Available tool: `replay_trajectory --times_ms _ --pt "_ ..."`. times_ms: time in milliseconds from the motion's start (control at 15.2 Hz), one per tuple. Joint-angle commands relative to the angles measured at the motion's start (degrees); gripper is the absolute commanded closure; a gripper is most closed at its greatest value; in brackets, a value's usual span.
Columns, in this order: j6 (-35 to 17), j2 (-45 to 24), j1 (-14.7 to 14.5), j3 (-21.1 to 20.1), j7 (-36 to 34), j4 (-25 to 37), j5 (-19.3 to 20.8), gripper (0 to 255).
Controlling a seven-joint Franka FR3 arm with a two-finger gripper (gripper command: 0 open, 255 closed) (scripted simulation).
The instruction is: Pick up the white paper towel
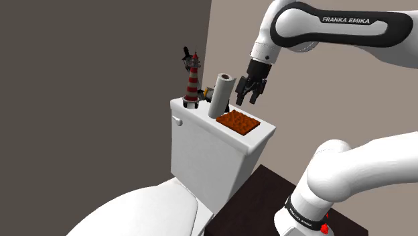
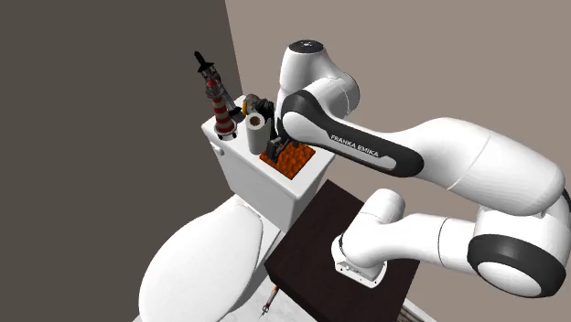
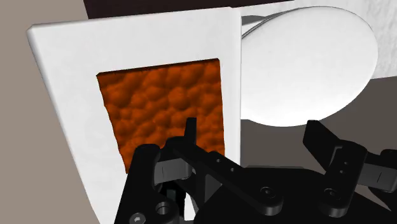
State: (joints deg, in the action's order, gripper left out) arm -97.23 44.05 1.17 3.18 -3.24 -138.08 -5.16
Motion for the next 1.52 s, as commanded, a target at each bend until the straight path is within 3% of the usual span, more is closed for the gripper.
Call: replay_trajectory --times_ms 0,792,1452 --pt "0.0 0.0 0.0 0.0 0.0 0.0 0.0 0" --pt "8.4 -25.3 -1.6 0.7 0.6 33.7 -0.6 0" --pt "2.8 -24.0 -1.5 0.6 1.2 26.8 -0.6 0"
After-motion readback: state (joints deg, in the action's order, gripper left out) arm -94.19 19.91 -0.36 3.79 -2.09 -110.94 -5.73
